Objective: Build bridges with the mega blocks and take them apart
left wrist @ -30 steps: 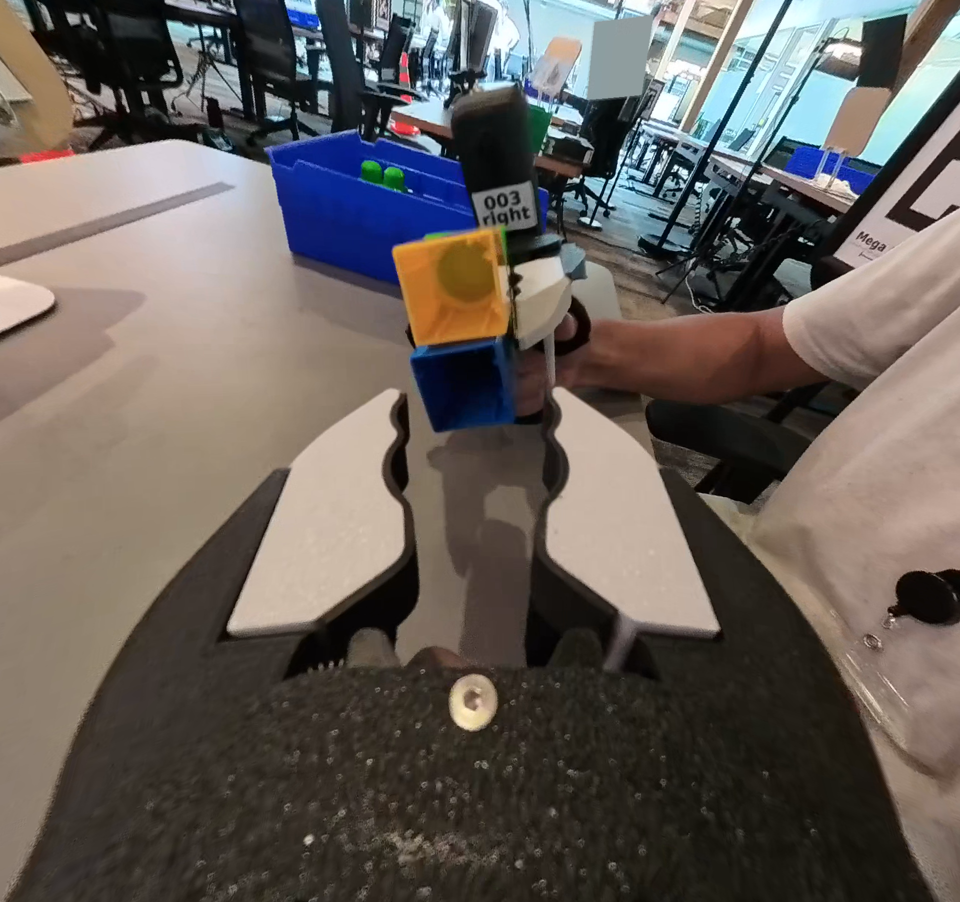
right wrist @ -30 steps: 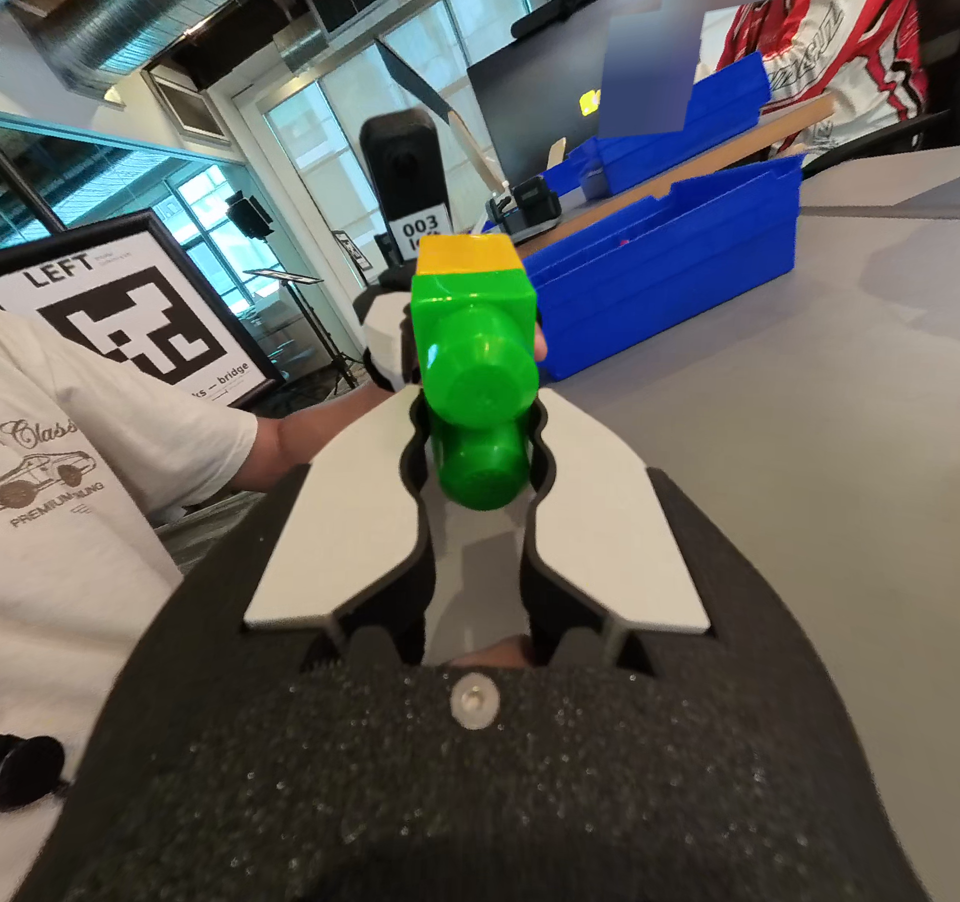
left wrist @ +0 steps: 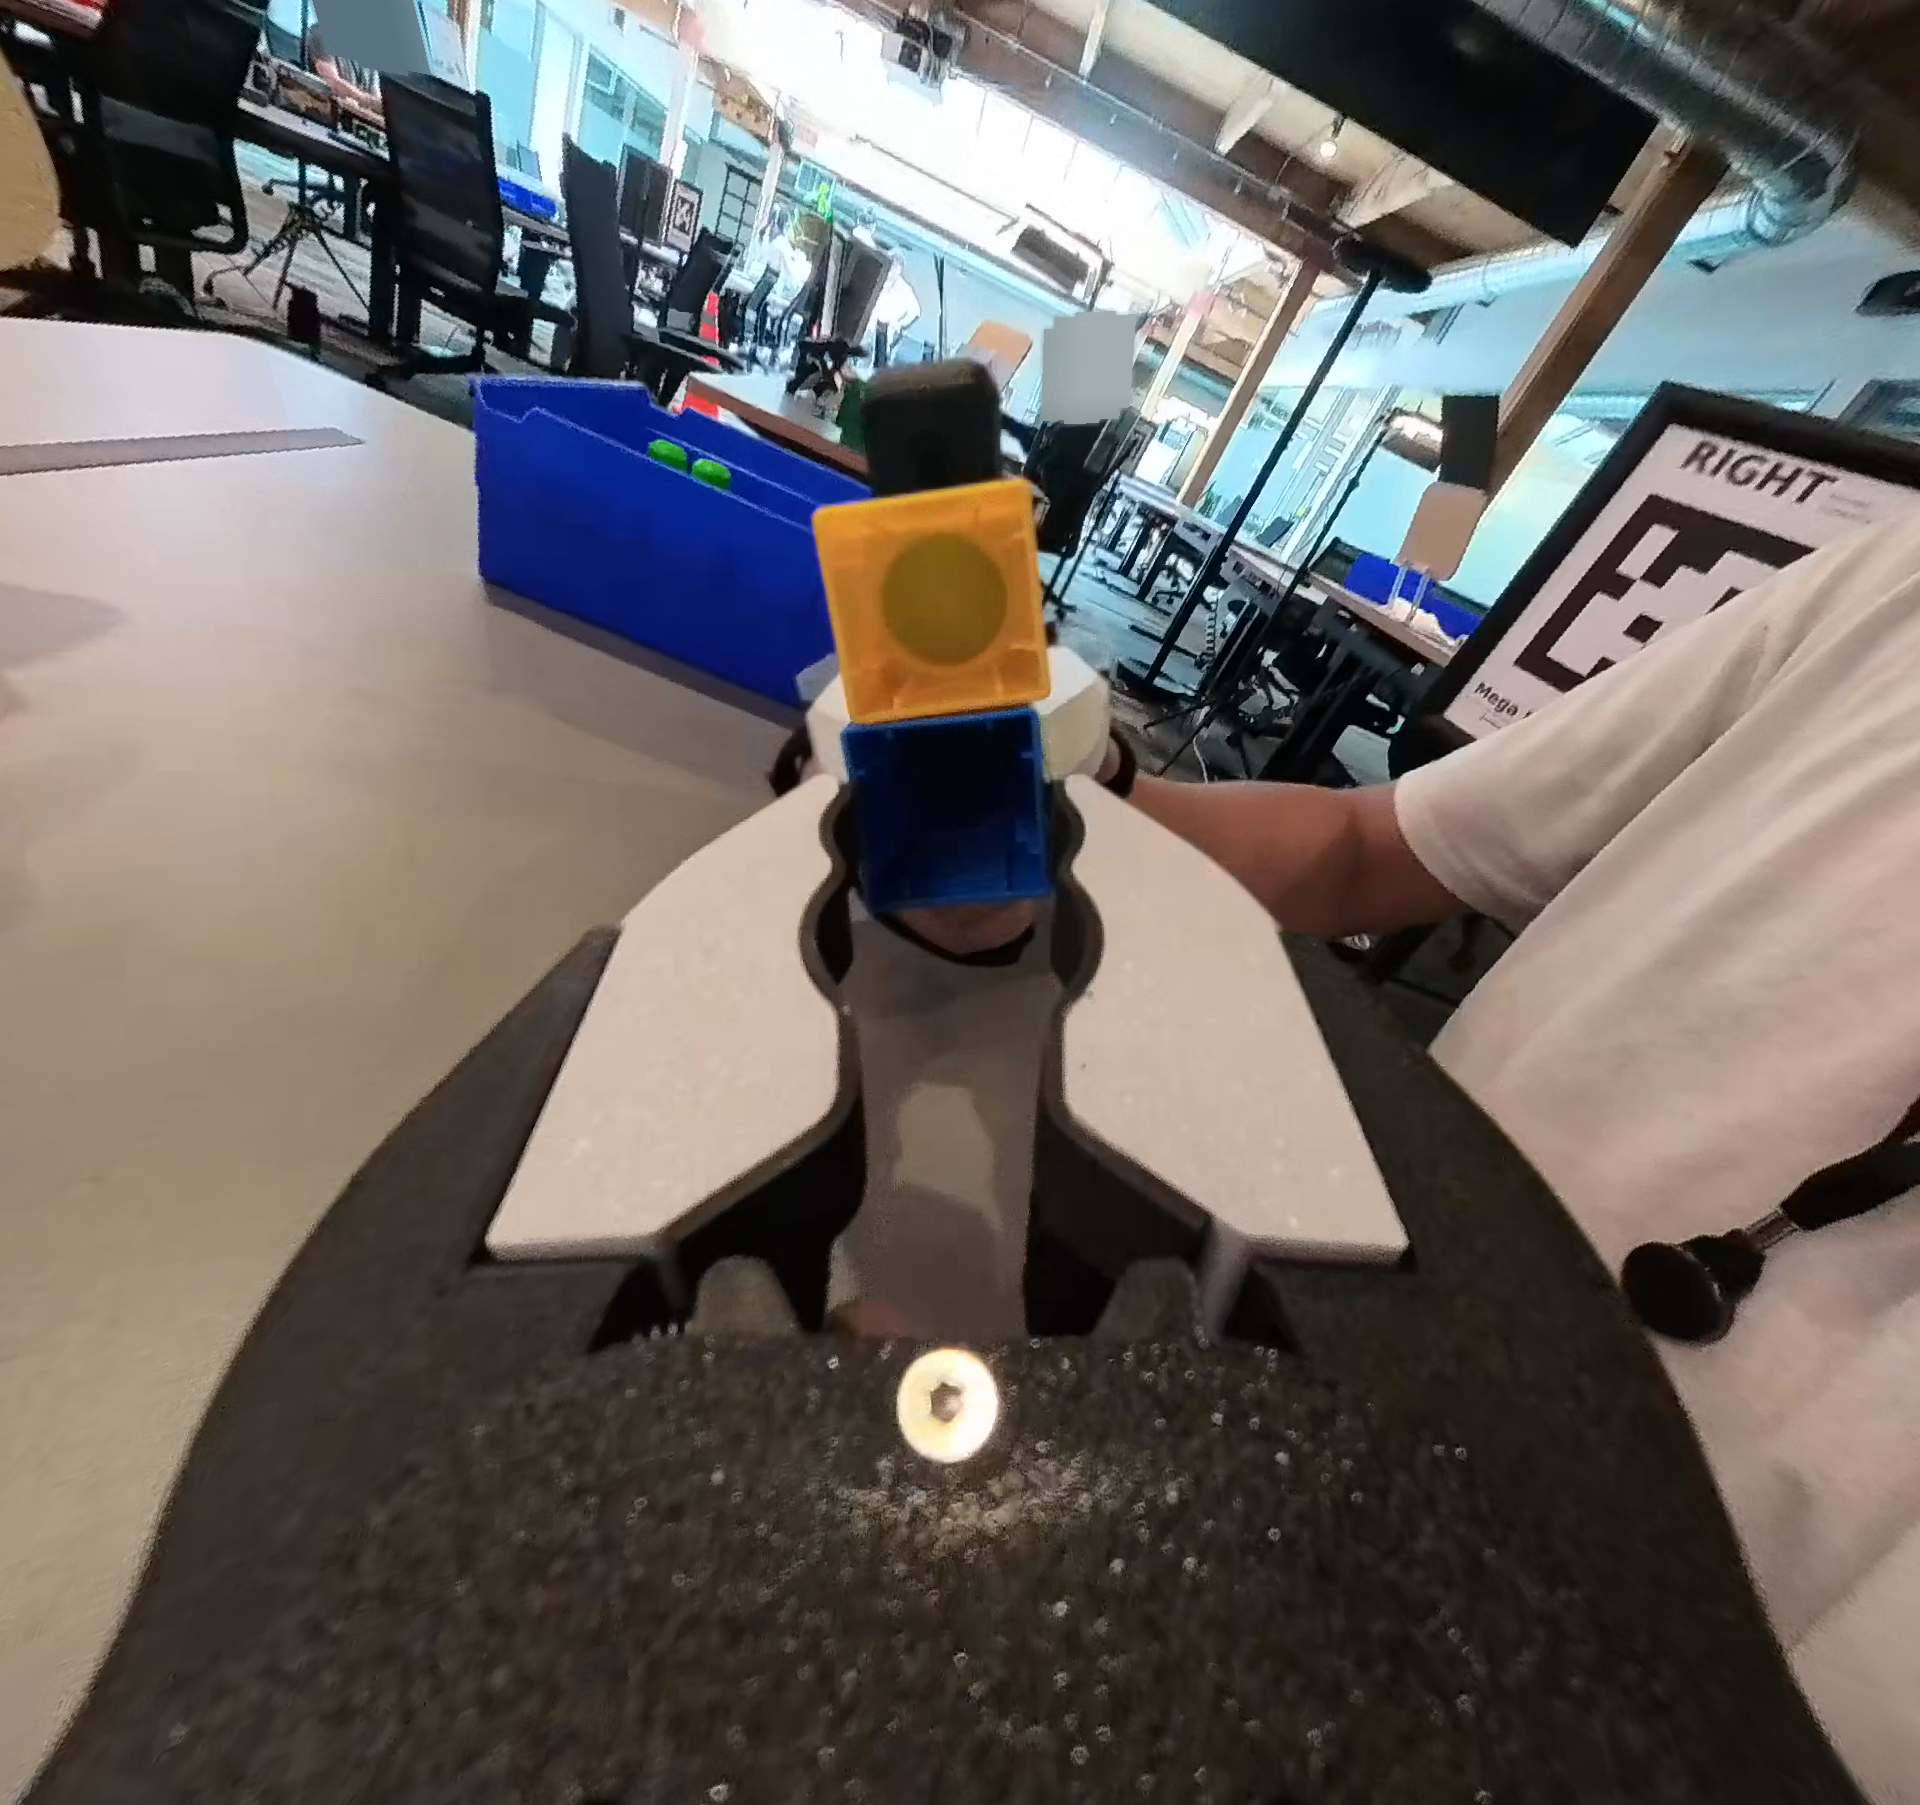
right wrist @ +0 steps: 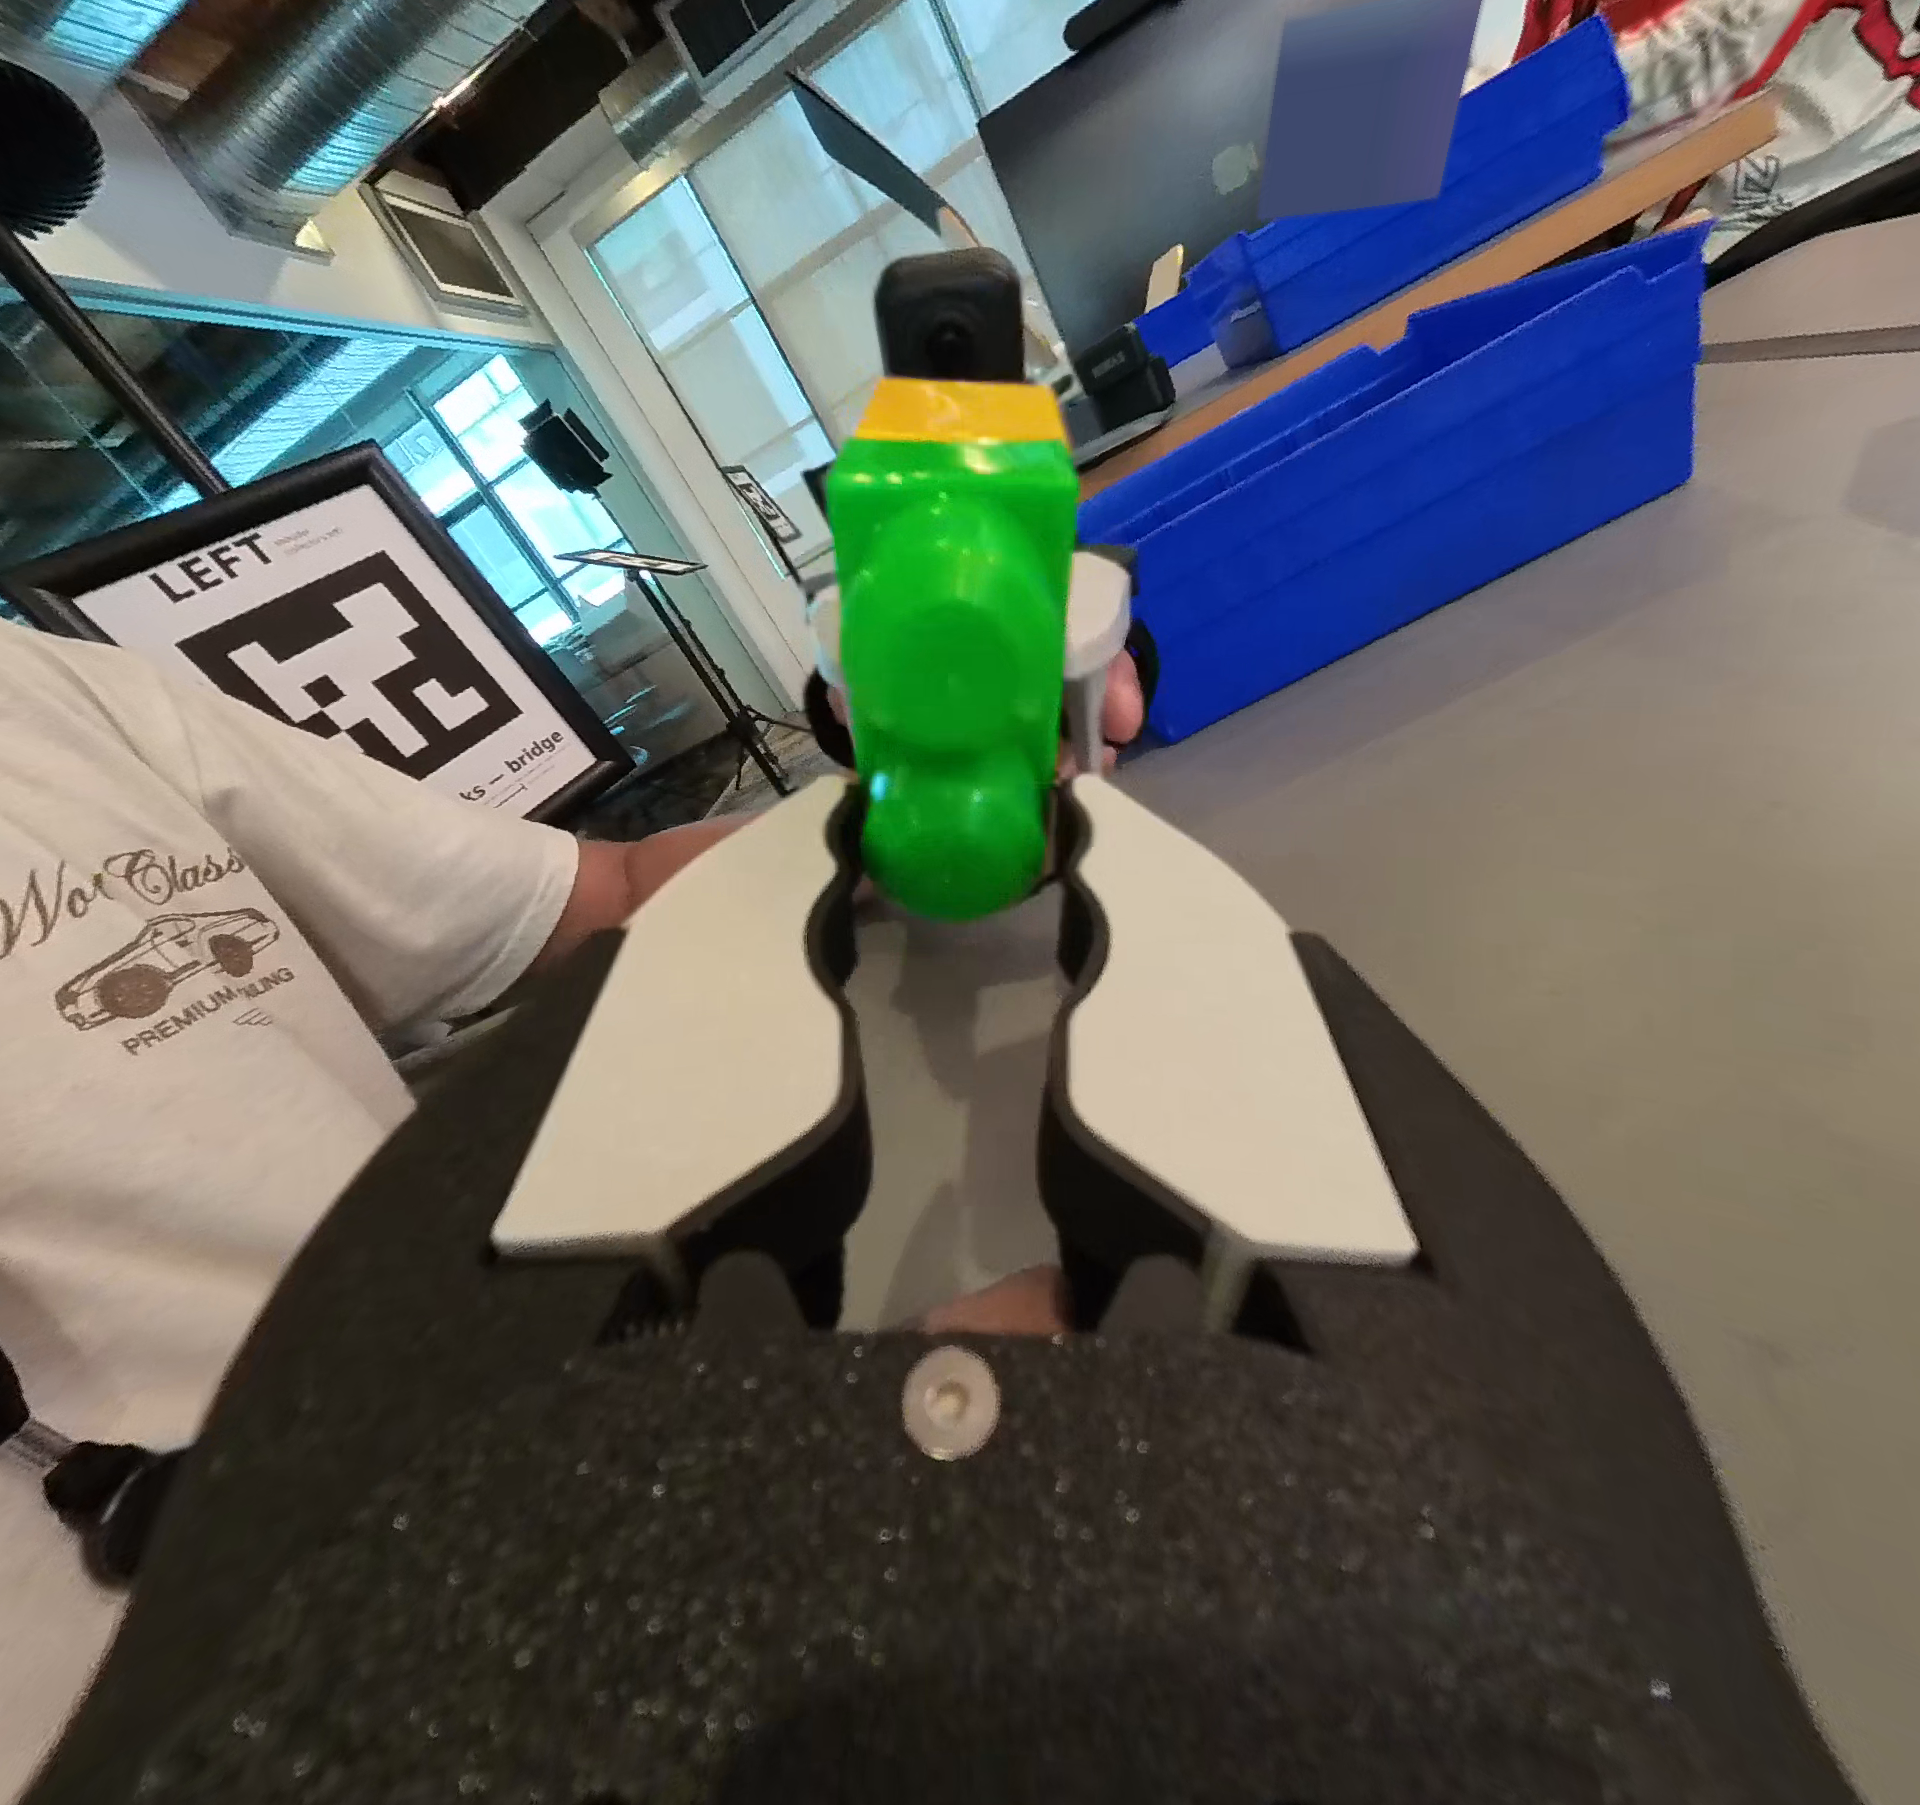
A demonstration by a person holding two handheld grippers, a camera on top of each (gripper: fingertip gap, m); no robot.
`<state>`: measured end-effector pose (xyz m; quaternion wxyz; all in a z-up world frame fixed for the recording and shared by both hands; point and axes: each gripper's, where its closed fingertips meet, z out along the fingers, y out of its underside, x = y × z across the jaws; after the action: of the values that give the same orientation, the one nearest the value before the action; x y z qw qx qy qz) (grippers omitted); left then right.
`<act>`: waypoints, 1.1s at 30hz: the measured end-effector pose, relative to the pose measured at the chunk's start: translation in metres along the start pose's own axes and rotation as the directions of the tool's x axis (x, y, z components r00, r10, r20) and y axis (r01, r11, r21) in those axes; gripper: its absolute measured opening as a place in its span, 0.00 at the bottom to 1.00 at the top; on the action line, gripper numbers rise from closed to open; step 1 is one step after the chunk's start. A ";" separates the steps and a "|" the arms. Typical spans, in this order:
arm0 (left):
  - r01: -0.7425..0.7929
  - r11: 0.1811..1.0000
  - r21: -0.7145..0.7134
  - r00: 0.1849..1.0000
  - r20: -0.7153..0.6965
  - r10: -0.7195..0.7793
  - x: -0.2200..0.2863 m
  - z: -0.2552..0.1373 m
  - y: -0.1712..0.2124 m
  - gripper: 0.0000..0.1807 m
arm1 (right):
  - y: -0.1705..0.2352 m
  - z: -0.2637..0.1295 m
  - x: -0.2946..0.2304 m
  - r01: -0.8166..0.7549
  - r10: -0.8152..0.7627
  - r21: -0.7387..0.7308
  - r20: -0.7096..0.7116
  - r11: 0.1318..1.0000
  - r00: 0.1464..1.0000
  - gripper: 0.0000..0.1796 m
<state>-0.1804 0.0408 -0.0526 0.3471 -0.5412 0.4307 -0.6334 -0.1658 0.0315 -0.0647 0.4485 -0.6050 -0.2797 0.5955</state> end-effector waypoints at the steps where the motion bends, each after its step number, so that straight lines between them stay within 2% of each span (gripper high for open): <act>1: -0.007 1.000 -0.007 1.000 0.004 0.007 0.000 0.000 0.001 0.19 | -0.001 0.000 -0.001 0.007 -0.007 0.003 0.002 1.000 1.000 0.19; 12: -0.018 1.000 -0.009 0.999 0.034 0.019 -0.004 0.005 0.009 0.19 | 0.002 -0.005 0.004 0.029 -0.031 -0.038 -0.043 0.999 0.999 0.19; 27: -0.038 0.999 0.002 0.999 0.017 0.038 0.002 0.005 0.004 0.19 | 0.006 -0.002 -0.002 0.011 -0.012 -0.045 -0.009 0.999 1.000 0.19; 31: -0.084 0.996 -0.037 0.990 0.108 0.088 -0.005 0.001 0.007 0.21 | -0.001 0.000 0.002 0.039 -0.040 -0.044 -0.038 0.998 0.998 0.19; 33: -0.098 0.995 -0.029 0.975 0.197 0.102 -0.013 -0.005 0.006 0.26 | -0.003 -0.002 0.004 0.041 -0.043 -0.036 -0.055 0.999 0.998 0.19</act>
<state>-0.1833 0.0507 -0.0632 0.4142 -0.5826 0.4268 -0.5539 -0.1625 0.0358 -0.0644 0.4580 -0.6229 -0.2900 0.5640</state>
